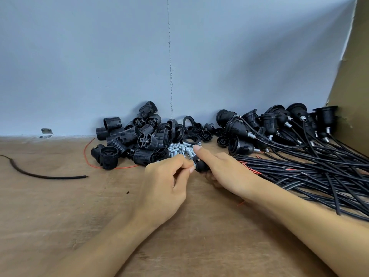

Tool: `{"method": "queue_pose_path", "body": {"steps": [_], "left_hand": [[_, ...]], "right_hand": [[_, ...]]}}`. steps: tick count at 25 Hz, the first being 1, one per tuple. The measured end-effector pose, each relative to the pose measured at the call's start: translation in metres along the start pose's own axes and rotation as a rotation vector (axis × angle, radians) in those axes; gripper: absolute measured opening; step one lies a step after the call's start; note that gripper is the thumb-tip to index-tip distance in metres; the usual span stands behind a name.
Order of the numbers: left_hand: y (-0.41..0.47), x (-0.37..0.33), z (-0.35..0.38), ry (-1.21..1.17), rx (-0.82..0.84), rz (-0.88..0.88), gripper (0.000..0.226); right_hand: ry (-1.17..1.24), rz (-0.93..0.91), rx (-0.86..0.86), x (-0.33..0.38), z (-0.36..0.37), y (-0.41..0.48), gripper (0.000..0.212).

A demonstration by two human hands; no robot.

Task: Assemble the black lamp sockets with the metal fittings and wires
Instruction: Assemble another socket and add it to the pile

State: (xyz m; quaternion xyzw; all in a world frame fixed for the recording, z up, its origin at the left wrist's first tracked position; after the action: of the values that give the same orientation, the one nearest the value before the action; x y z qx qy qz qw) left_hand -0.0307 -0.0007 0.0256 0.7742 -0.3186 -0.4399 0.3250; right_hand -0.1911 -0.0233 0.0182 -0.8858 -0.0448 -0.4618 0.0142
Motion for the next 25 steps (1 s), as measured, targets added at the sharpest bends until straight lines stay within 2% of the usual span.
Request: {"method": "queue_pose_path", "body": {"steps": [3, 6, 8, 11, 15, 17, 19, 22, 25], "left_hand": [[-0.002, 0.001, 0.002, 0.002, 0.012, 0.043, 0.02], [-0.003, 0.009, 0.005, -0.085, 0.107, -0.134, 0.028], [-0.004, 0.01, 0.01, -0.036, 0.193, -0.15, 0.032], [-0.002, 0.009, 0.009, -0.07, 0.115, -0.163, 0.026], [0.001, 0.033, 0.0, -0.257, -0.027, -0.471, 0.031], [0.001, 0.037, -0.002, -0.325, -0.045, -0.565, 0.033], [0.0, 0.037, -0.002, -0.371, -0.054, -0.603, 0.032], [-0.001, 0.039, 0.001, -0.372, -0.002, -0.611, 0.035], [-0.001, 0.038, 0.005, -0.322, 0.093, -0.559, 0.034]], "right_hand": [[-0.016, -0.006, -0.001, 0.0, -0.003, -0.002, 0.07], [0.003, -0.042, 0.047, 0.001, -0.003, -0.006, 0.071], [-0.033, -0.093, 0.06, 0.002, -0.003, -0.006, 0.075], [-0.045, -0.131, 0.085, 0.004, -0.001, -0.007, 0.076], [0.018, -0.09, 0.019, -0.004, -0.004, -0.003, 0.049], [-0.115, -0.116, -0.077, -0.007, -0.005, -0.001, 0.03], [-0.276, -0.15, -0.197, -0.007, -0.007, -0.001, 0.017], [-0.333, -0.177, -0.31, -0.003, -0.019, 0.0, 0.01], [-0.306, -0.067, -0.278, -0.006, -0.05, 0.007, 0.007]]}}
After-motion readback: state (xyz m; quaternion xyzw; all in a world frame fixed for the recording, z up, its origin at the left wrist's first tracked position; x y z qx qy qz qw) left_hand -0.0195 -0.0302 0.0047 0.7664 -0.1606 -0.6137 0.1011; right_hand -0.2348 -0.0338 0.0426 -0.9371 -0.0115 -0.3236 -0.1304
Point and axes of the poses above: each hand's wrist, its own y-axis towards the middle knuckle, its own z-axis out of the palm, x = y × z, the point moved 4 cm from there along y, towards the middle knuckle, and after that the axes turned 5 degrees about -y, right-handed, at the moved point
